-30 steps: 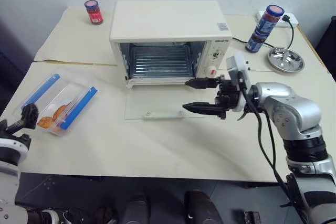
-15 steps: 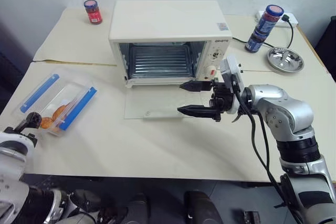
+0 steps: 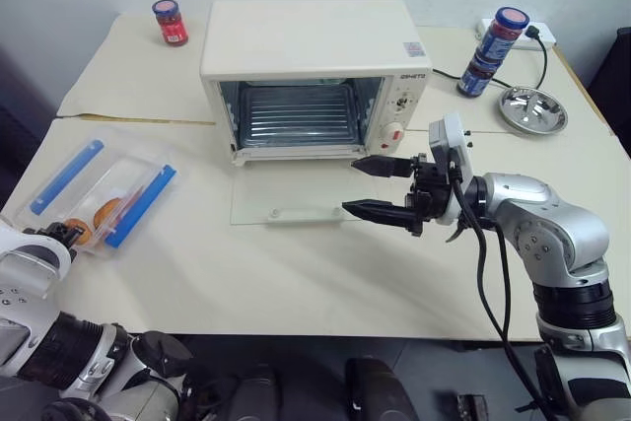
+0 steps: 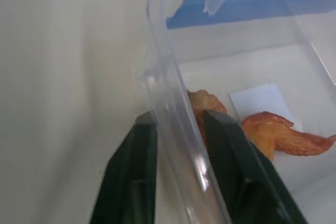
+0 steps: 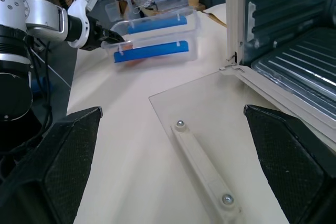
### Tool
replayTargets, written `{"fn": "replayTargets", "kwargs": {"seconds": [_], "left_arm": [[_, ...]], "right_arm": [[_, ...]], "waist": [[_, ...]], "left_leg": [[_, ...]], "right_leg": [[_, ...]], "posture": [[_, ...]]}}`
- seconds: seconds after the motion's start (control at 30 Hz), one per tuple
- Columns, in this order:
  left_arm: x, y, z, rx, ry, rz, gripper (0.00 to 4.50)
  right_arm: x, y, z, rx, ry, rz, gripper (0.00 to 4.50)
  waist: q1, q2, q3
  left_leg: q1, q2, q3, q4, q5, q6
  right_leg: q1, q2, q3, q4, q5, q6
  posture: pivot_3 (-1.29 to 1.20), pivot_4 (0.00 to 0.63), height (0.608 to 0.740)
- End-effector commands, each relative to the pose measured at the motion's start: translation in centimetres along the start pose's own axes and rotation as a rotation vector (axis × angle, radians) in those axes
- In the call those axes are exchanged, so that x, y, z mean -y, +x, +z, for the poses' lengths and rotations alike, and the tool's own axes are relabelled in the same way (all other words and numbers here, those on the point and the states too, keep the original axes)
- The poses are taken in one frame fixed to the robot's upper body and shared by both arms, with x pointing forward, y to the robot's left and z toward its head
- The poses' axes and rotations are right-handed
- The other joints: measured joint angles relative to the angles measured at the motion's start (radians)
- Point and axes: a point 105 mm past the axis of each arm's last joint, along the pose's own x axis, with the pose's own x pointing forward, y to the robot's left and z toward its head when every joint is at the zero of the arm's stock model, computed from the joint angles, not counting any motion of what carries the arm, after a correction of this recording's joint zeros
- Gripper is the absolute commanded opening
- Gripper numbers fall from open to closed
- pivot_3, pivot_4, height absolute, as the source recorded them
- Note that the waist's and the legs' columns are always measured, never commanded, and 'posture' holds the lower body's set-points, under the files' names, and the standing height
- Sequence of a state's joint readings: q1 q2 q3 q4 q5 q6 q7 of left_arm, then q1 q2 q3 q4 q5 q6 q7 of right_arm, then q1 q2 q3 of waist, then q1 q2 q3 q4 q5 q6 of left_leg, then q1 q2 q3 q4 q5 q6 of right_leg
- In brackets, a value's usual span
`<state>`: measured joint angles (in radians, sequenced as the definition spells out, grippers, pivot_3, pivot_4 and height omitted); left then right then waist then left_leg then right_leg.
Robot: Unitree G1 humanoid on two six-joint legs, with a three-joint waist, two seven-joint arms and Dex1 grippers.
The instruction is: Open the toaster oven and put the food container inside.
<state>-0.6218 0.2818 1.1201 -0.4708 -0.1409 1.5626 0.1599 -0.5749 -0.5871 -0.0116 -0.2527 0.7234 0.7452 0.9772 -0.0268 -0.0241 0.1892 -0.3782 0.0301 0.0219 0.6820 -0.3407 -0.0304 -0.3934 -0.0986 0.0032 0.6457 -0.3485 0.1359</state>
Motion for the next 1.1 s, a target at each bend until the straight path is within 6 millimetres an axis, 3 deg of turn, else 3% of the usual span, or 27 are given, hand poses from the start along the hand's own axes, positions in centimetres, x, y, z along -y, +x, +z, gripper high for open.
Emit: {"fn": "replayTargets", "kwargs": {"seconds": [0.03, 0.1, 0.33, 0.53, 0.67, 0.9, 1.1], "left_arm": [[-0.3, 0.0, 1.1, 0.047, 0.013, 0.022, 0.52], [-0.2, 0.1, 1.1, 0.039, 0.036, 0.016, 0.07], [0.6, -0.3, 2.1, 0.022, 0.163, -0.071, 0.04], [3.0, -2.4, 2.7, -0.026, 0.472, -0.303, 0.04], [5.7, -4.4, 2.6, -0.056, 0.655, -0.482, 0.04], [11.4, -5.6, 1.6, -0.091, 0.713, -0.722, 0.04], [17.2, -5.4, -2.2, -0.140, 0.722, -0.815, 0.04]], "right_arm": [[-0.3, -0.7, 1.3, 0.023, -0.053, -0.015, 4.50], [-0.2, -0.9, 1.3, 0.019, -0.054, -0.024, 4.50], [0.0, -1.7, 1.1, 0.000, -0.053, -0.049, 4.50], [0.1, -2.7, 0.5, -0.034, -0.030, -0.066, 4.50], [-0.1, -3.5, 0.2, -0.040, 0.021, -0.068, 4.50], [0.6, -3.8, -0.1, -0.036, -0.018, -0.166, 4.50], [0.2, -4.0, -0.1, -0.025, -0.030, -0.197, 4.50]], "waist": [[0.000, 0.000, 0.000], [0.000, 0.000, 0.000], [-0.002, 0.000, 0.000], [-0.001, 0.000, 0.000], [0.001, -0.001, 0.000], [0.002, -0.001, 0.000], [0.003, -0.001, 0.000]], "left_leg": [[0.000, 0.000, 0.000, 0.000, 0.000, 0.000], [0.000, 0.000, 0.000, 0.000, 0.000, 0.000], [0.000, 0.001, 0.000, 0.000, 0.000, 0.000], [0.000, 0.001, 0.000, -0.003, 0.000, 0.000], [-0.001, 0.002, -0.001, -0.003, -0.001, 0.001], [-0.001, 0.000, -0.002, -0.002, 0.000, 0.002], [-0.002, -0.001, -0.001, -0.001, 0.000, 0.002]], "right_leg": [[0.000, 0.000, 0.000, 0.000, 0.000, 0.000], [0.000, 0.000, 0.000, 0.000, 0.000, 0.000], [0.000, 0.000, 0.000, 0.000, 0.000, 0.000], [-0.001, -0.001, 0.000, 0.001, 0.000, 0.000], [0.000, -0.004, 0.000, -0.002, 0.000, 0.000], [0.000, -0.006, -0.001, -0.003, 0.000, 0.000], [0.000, -0.003, -0.001, 0.001, 0.000, 0.000]], "posture": [[0.00, 0.150, 0.740], [0.00, 0.150, 0.740], [0.00, 0.150, 0.740], [0.00, 0.150, 0.740], [0.00, 0.150, 0.740], [0.00, 0.150, 0.740], [0.00, 0.150, 0.740]]}}
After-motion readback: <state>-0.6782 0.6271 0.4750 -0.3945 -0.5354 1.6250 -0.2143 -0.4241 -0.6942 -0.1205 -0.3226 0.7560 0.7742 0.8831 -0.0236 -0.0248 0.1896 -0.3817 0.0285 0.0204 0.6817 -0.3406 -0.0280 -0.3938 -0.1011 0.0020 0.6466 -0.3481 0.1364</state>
